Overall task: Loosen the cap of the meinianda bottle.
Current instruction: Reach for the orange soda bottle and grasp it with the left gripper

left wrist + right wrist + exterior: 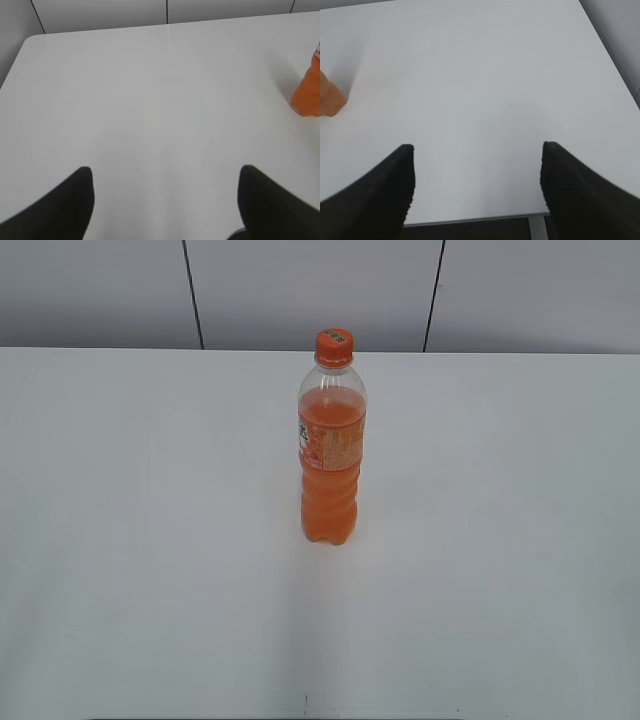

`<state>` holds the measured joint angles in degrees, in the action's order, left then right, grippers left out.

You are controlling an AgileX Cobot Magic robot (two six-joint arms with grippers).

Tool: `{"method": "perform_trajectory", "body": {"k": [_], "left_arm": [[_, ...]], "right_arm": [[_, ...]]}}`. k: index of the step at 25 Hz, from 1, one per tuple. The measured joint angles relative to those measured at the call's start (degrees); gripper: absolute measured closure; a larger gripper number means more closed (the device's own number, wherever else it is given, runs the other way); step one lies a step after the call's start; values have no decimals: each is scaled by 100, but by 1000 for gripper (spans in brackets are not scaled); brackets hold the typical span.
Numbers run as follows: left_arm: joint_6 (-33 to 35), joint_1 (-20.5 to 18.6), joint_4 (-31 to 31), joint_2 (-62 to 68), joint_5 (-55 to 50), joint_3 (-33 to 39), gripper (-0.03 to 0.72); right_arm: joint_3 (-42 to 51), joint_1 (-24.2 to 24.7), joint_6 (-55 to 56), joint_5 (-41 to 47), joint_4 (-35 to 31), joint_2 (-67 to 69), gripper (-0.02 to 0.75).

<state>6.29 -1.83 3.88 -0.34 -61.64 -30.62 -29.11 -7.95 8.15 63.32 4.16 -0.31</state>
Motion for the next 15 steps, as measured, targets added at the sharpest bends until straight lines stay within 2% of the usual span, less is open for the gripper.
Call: {"method": "perform_trajectory", "body": {"k": [15], "left_arm": [[0,0,0,0,0,0,147]], "right_arm": [[0,0,0,0,0,0,150]]}}
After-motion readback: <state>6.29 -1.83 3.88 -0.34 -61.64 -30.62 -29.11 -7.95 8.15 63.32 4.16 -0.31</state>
